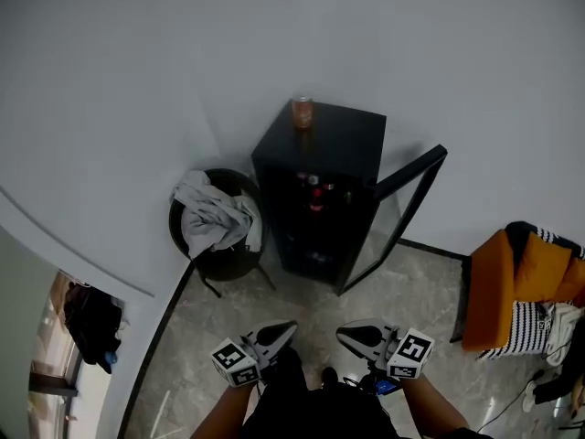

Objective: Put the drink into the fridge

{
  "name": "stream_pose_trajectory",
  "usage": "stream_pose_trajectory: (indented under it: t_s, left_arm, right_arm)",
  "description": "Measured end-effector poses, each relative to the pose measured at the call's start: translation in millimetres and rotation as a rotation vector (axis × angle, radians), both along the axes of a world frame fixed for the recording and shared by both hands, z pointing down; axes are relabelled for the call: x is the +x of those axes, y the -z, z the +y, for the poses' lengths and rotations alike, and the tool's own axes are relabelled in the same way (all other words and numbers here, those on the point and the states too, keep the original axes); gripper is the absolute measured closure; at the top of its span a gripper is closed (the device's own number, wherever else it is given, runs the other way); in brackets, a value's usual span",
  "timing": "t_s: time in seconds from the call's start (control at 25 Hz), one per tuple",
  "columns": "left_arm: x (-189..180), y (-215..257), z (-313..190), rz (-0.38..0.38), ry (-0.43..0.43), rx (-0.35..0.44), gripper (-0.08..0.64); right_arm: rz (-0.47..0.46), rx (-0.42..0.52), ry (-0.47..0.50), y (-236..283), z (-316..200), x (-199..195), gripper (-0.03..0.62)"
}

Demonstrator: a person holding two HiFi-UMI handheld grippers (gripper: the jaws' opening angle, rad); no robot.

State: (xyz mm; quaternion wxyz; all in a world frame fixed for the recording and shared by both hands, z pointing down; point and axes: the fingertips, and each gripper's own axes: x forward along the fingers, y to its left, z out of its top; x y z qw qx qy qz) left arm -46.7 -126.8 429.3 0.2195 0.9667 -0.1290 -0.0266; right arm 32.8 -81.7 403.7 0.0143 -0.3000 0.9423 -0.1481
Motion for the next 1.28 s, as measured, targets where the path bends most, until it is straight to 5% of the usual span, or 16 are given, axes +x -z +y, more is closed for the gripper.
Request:
stream_pose_trajectory:
  t_s: [0.2,0.48,0.68,0.92,1.08,1.28]
  left_arm:
    - [-3,16,49,-0.046,0.022,0.029,0.549]
    - [-27,44,73,-0.056,0.032,0.111,0.549]
    - [-69,45,129,-0.069,0.024,0.137,0.550]
    - [-128,16,194,-0.053,0.049,0.091,0.549]
    - [-141,17,218,0.007,0.040,0.044,0.549]
    - [-144,15,233,-0.027,0.007,0.046,0.549]
  right_arm:
    - [-0.020,-0.009,-0.034,-2,45,5,0.568]
    - [-0.006,0.106,-0.312,31,53,19,0.568]
    - [0.078,0.111,-0.315,39,99,-19,0.568]
    - [0.231,0.245,-0.558,71,160,-35,0.568]
    - [0.231,0.200,-0.432,62,192,-64,0.568]
    - [0.157,0.082,-0.336,38,204,-89,0.569]
